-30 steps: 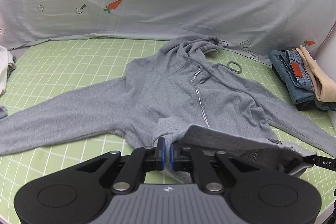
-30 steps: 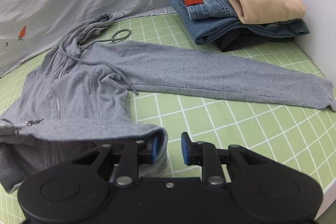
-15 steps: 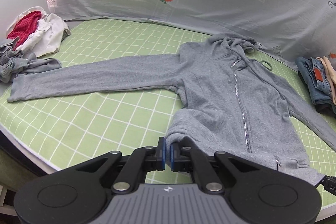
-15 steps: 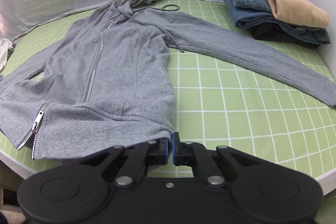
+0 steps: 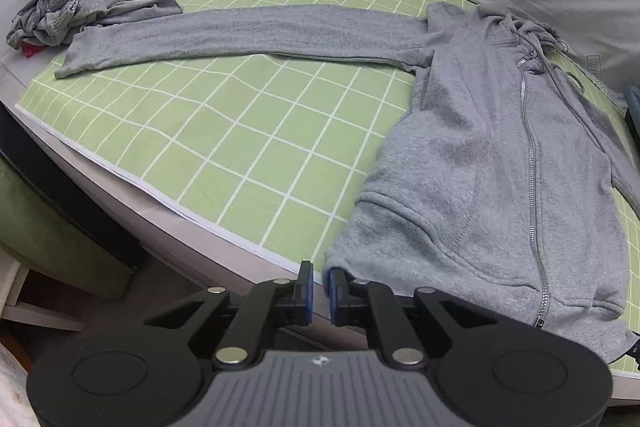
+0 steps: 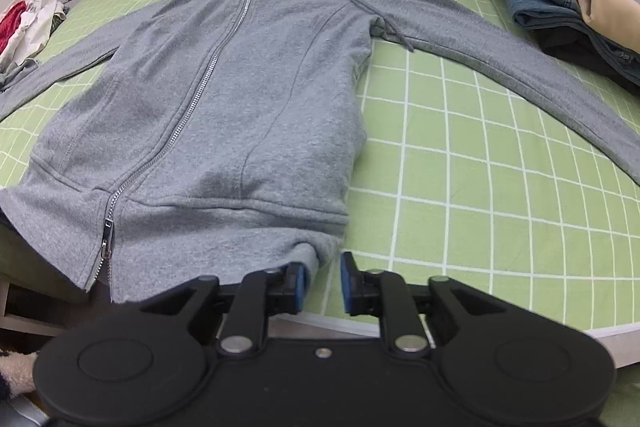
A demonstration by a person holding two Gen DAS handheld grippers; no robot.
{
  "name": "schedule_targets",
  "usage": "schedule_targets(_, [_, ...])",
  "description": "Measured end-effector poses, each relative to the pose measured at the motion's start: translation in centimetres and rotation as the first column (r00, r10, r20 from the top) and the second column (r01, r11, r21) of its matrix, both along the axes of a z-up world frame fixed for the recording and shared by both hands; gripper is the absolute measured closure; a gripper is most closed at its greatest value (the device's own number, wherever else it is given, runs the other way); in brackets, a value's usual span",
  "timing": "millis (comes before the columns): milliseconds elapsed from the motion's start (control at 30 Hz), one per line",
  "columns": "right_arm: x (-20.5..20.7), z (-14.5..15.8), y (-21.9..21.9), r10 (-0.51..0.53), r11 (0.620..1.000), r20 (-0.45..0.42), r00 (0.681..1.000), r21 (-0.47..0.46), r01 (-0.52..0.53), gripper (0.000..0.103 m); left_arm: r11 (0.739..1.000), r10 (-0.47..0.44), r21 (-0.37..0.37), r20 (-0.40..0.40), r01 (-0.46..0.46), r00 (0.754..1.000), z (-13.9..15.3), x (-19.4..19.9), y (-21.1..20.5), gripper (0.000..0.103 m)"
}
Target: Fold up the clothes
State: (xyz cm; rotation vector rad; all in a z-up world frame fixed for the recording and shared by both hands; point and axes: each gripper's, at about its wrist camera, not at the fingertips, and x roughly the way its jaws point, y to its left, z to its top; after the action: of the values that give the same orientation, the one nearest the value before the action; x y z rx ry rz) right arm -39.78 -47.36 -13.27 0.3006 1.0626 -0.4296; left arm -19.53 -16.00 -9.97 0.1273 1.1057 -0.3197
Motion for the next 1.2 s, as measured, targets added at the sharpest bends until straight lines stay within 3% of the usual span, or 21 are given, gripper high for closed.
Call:
schedule_targets(33, [0.0,0.3,0.0,-0.002,1.0,0.003,1.0,-0.016,0.003,0.051,1.0,0.001,0.002,-0.001,-0.001,1.0,0.2,0.2,0.0,0.079])
schedule_targets(67, [-0.1,0.7,0.0,-0.005,1.0,0.008,1.0,-0.029,0.005,0.043,1.0,0.001,0.004,-0.003,-0.001,1.0,0.4,0.5,0.1,0.076])
schedule_targets(200, [-0.3,2.4,-0.4,-0.039,0.999,0.049,0.998,-0.032,0.041,0.038,0.999,0.021,-0.028,-0.052,-0.022,0.998,1.3,1.7,0.9,0.064])
schedule_targets(333, [-0.4,3.7,-1.6,-0.099,0.995,0.112,0.989,0.008,0.099,0.03,0.995,0.016,-0.099,-0.127,-0.029,0.992,2.1,3.0,2.1,0.06])
schedule_targets(467, [-0.3,4.6,-2.8,-0.155,0.988,0.161,0.975,0.041,0.151,0.03,0.984,0.006,-0.174,-0.152,-0.033,0.988,3.1,4.0,2.9,0.057])
schedule_targets(600, [0.7,3.7,-3.6,-0.166,0.985,0.162,0.973,0.078,0.156,0.035,0.984,-0.045,-0.179,-0.135,0.02,0.99,4.1,4.2,2.7,0.053])
schedule_targets(767, [2.3,1.5,-3.9,-0.139,0.983,0.128,0.982,0.135,0.122,0.055,0.993,-0.096,-0.083,-0.127,0.086,0.987,4.0,4.2,2.9,0.05])
schedule_targets(867, [3.1,-0.1,-4.0,-0.121,0.982,0.069,0.99,0.151,0.109,0.058,0.999,-0.046,-0.02,-0.13,0.043,0.99,3.3,4.5,4.0,0.05])
schedule_targets(933, [3.4,-0.2,-4.2,-0.116,0.984,0.06,0.991,0.146,0.106,0.069,1.0,-0.005,-0.005,-0.128,0.005,0.992,2.9,4.8,4.7,0.05])
schedule_targets(1133, [3.9,0.6,-5.1,-0.107,0.99,0.081,0.991,0.106,0.098,0.07,1.0,-0.001,-0.021,-0.12,-0.002,0.993,2.4,4.8,2.4,0.043])
schedule_targets(1200, [4.0,0.8,-5.5,-0.103,0.991,0.088,0.991,0.092,0.095,0.063,0.999,-0.023,-0.051,-0.108,0.018,0.994,2.3,5.1,0.6,0.041])
